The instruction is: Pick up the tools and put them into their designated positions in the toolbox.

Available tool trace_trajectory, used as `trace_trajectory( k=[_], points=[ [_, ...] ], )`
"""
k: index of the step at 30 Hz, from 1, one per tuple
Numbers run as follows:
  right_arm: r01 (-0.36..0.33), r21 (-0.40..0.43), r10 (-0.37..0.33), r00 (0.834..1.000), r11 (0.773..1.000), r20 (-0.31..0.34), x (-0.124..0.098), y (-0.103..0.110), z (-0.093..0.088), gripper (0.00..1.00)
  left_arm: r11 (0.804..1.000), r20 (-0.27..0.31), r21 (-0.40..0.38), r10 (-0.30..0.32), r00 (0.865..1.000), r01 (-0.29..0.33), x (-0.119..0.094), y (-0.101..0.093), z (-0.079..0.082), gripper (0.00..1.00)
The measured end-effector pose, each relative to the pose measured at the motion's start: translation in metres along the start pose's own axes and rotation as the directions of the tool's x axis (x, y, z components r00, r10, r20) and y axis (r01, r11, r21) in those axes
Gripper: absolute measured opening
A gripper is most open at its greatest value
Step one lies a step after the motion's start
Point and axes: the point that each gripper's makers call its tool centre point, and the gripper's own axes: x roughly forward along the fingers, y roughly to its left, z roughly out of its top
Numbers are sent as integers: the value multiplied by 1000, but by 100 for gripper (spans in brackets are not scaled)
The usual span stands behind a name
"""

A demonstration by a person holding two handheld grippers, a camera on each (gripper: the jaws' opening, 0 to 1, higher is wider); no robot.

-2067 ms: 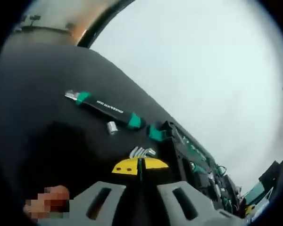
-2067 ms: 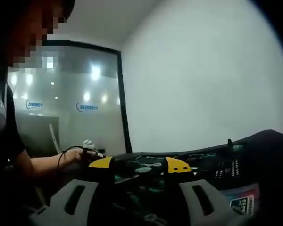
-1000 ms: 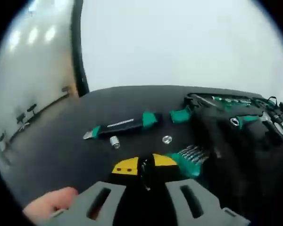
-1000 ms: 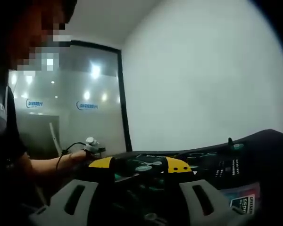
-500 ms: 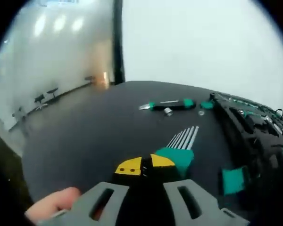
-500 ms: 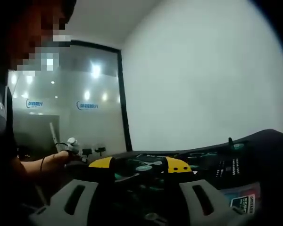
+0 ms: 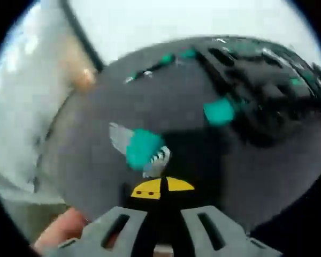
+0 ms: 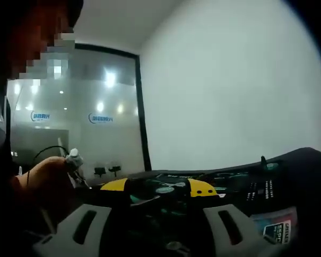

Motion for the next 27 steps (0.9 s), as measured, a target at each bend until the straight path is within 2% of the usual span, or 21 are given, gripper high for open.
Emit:
trace_trajectory(
  k=[2, 4, 5, 6, 9, 10, 11, 12, 13, 14, 15, 16, 18, 20, 21, 22, 23, 24, 25, 26, 27],
  points=[
    [2, -1, -2, 1000, 1000, 2, 0, 0, 0, 39, 1000, 90, -4, 0, 996, 1, 2, 11, 17, 14],
    [2, -6, -2, 1000, 1000, 0, 0, 0, 0, 39, 991, 215, -128, -9, 977, 37, 2, 20, 38, 21],
    [3, -9, -3, 1000, 1000, -4, 1, 0, -1, 39, 983, 302, -170, -15, 953, 69, 6, 27, 52, 24],
    [4, -12, -4, 1000, 1000, -10, 1, 0, -2, 39, 970, 384, -222, -6, 923, 99, 7, 32, 63, 24],
    [7, -20, -7, 1000, 1000, -20, 1, 0, -4, 39, 970, 519, -227, 48, 853, 84, 12, 38, 73, 21],
    [7, -22, -7, 1000, 1000, -21, 1, 0, -5, 39, 976, 517, -205, 43, 855, 74, 21, 38, 68, 19],
    [8, -23, -8, 1000, 1000, -22, 1, 0, -5, 39, 982, 437, -171, 4, 899, 79, 38, 34, 54, 18],
    [10, -25, -11, 1000, 1000, -23, 1, 0, -5, 39, 984, 349, -157, -27, 937, 87, 49, 29, 37, 17],
    [11, -27, -12, 1000, 1000, -24, 1, -1, -5, 39, 985, 271, -151, -37, 962, 81, 51, 16, 21, 16],
    [12, -27, -12, 1000, 1000, -23, 1, -1, -5, 39, 968, 364, -234, 4, 931, 87, 48, 20, 34, 15],
    [13, -28, -14, 1000, 1000, -21, 1, -1, -4, 39, 980, 371, -161, -46, 928, 113, 42, 13, 32, 15],
    [14, -28, -14, 1000, 1000, -21, 1, -1, -4, 39, 976, 358, -179, -56, 932, 127, 42, 11, 30, 15],
    [12, -28, -13, 1000, 1000, -24, 1, -1, -4, 39, 972, 366, -196, -52, 929, 132, 38, 12, 30, 15],
    [9, -31, -10, 1000, 999, -30, 2, 0, -6, 39, 981, 364, -140, -72, 928, 131, 41, 9, 31, 15],
    [6, -32, -7, 999, 999, -34, 2, 1, -6, 39, 981, 365, -125, -93, 926, 148, 39, 7, 31, 11],
    [4, -34, -5, 999, 999, -37, 3, 2, -7, 39, 975, 366, -128, -121, 923, 179, 37, 3, 32, 3],
    [2, -36, -3, 999, 999, -41, 3, 2, -8, 39, 954, 350, -146, -198, 916, 262, 35, -9, 30, 3],
    [1, -39, -3, 999, 999, -43, 3, 3, -8, 39, 932, 374, -177, -233, 898, 316, 32, -16, 33, 3],
    [1, -42, -3, 999, 999, -44, 3, 3, -8, 39, 929, 388, -202, -214, 897, 309, 36, -10, 36, 3],
    [2, -44, -3, 999, 999, -44, 2, 3, -8, 39, 935, 389, -199, -200, 899, 294, 36, -7, 36, 4],
    [2, -45, -4, 999, 999, -44, 2, 3, -8, 39, 948, 408, -170, -181, 895, 269, 37, -5, 37, 10]
  ],
)
